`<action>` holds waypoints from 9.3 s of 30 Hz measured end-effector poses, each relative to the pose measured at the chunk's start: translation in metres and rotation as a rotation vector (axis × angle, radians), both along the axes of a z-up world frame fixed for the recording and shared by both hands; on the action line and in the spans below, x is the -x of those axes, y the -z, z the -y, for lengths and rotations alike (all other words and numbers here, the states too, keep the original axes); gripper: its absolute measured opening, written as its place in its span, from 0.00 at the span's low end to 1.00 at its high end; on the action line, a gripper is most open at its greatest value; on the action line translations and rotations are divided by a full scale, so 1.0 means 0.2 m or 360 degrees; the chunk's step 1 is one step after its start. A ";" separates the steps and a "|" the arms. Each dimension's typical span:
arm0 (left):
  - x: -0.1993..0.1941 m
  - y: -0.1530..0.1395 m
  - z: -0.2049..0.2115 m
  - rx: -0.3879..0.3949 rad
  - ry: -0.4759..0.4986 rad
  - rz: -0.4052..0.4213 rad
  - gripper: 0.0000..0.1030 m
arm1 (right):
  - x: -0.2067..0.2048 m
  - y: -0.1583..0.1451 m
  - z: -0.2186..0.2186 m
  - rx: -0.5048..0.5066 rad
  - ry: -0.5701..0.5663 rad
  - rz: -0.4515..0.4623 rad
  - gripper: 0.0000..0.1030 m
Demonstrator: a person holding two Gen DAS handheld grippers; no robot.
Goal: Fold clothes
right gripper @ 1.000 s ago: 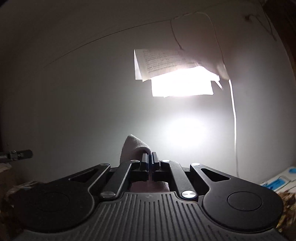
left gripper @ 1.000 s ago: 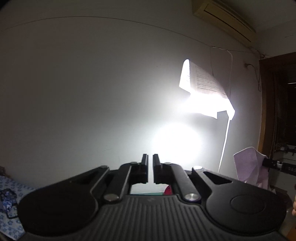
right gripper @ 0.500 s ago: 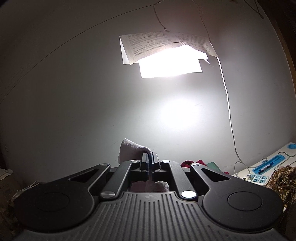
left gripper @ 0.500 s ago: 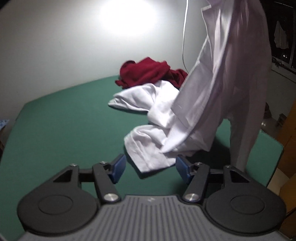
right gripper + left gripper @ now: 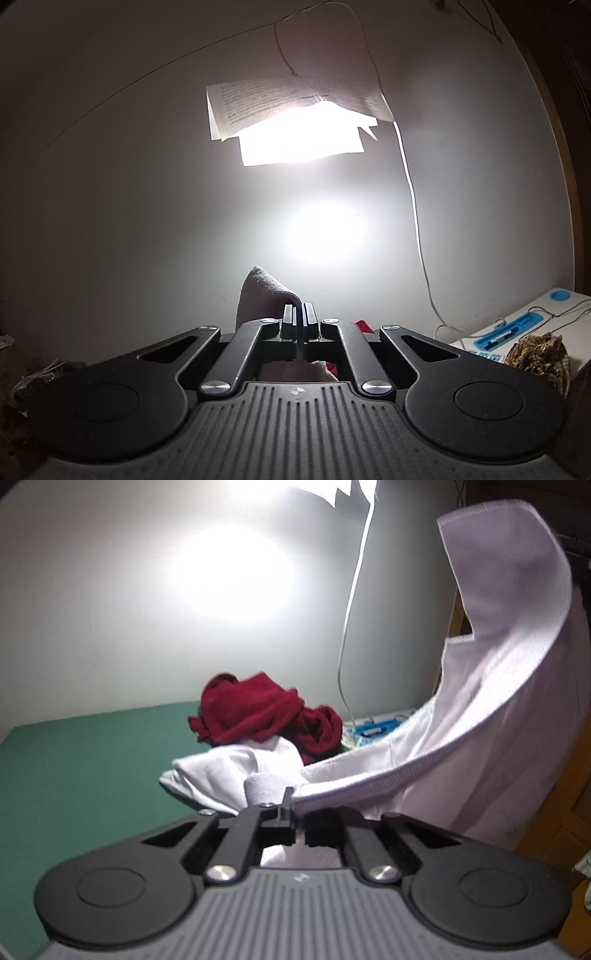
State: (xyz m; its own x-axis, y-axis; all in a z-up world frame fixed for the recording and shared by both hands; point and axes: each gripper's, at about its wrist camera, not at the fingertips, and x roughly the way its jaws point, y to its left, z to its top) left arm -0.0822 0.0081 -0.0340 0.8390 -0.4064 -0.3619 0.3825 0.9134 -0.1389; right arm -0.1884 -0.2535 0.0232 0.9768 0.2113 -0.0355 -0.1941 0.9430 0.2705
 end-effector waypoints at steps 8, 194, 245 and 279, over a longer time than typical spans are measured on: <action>0.35 -0.74 -0.30 0.0119 -0.0156 0.0646 0.00 | -0.01 -0.20 0.05 -0.0278 -0.0277 0.0270 0.02; -0.54 0.55 -1.47 -0.0233 -0.0450 -0.0894 0.87 | -1.59 1.01 -0.84 0.0902 -0.0575 -0.1170 0.03; 0.58 0.46 -1.05 -0.0198 -0.0888 -0.0736 0.04 | -0.12 0.95 -0.36 0.0404 -0.0341 -0.1149 0.04; 0.87 0.27 -0.99 0.0072 -0.0987 -0.0723 0.01 | -0.04 0.86 -0.12 -0.0049 -0.0628 -0.1150 0.04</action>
State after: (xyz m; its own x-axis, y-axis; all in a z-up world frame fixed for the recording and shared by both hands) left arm -0.2559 0.2061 -0.0873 0.6911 0.0674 -0.7196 -0.3012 0.9319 -0.2020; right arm -0.1798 -0.2303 -0.1483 0.5690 0.5457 -0.6152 -0.2780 0.8317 0.4806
